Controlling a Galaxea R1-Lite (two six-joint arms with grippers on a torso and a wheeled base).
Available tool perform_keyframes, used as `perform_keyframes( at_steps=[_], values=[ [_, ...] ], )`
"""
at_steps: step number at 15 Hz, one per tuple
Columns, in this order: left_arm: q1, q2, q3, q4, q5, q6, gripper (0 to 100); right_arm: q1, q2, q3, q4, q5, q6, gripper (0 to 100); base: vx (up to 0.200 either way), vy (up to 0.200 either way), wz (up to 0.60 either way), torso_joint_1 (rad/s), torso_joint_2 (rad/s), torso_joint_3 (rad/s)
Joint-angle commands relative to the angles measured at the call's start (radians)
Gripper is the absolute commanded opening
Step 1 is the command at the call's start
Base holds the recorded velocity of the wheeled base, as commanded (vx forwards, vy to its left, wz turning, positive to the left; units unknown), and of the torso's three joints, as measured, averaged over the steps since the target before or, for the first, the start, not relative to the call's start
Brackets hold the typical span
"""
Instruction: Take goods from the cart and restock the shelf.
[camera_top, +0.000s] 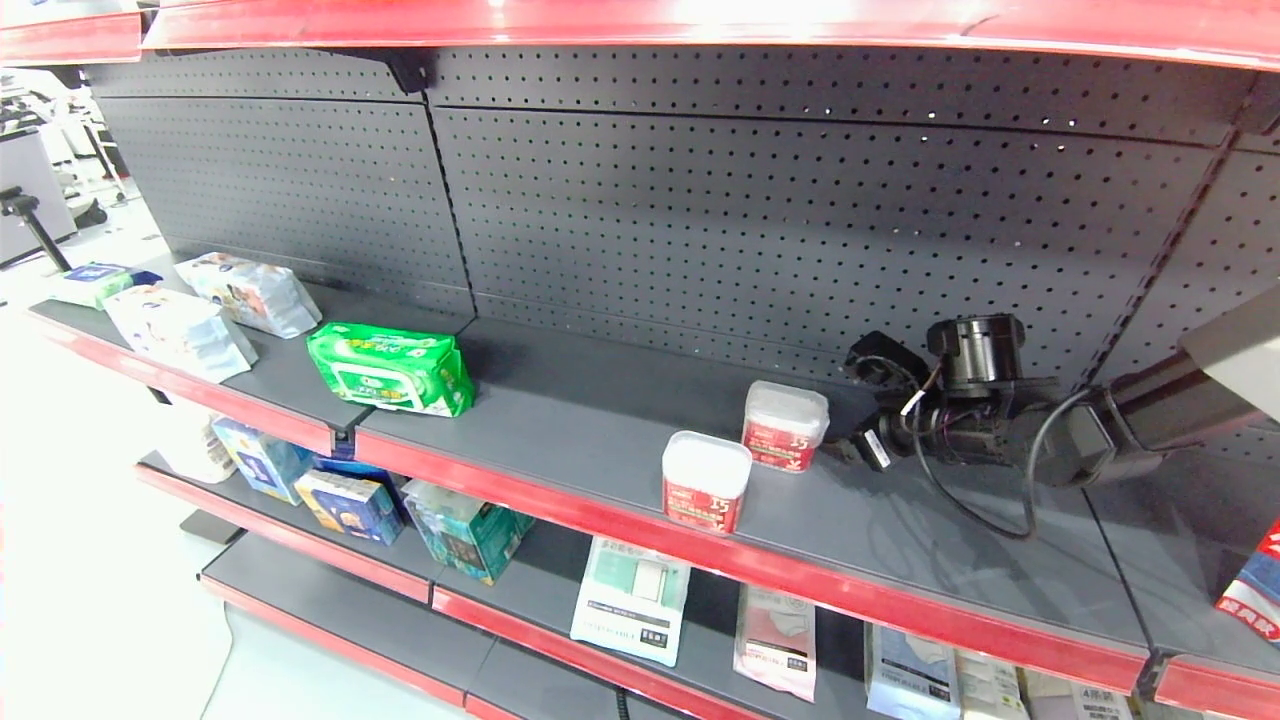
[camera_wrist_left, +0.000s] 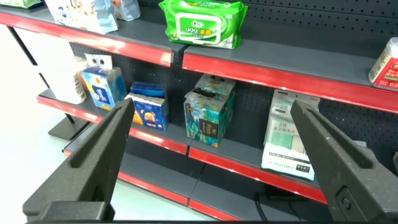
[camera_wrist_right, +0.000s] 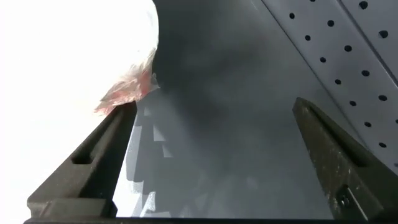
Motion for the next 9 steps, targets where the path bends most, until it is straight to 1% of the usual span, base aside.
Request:
perform_keyframes(
  at_steps=[1,4,9],
  values=[
    [0.001,-0.001,0.000,0.000,0.000,0.000,100,0.002,0.003,-0.001,-0.001,-0.001,-0.001,100,0.000,0.000,0.00,0.000,0.00,0.000],
    [-0.001,-0.001,0.000,0.000,0.000,-0.002,100,-0.021,-0.009,-0.001,-0.002,-0.007,0.017,100,0.000,0.000,0.00,0.000,0.00,0.000],
    [0.001,-0.001,0.000,0.000,0.000,0.000,100,-0.036,-0.164,-0.004,-0.005,-0.140,0.140,100,0.000,0.000,0.00,0.000,0.00,0.000]
  ],
)
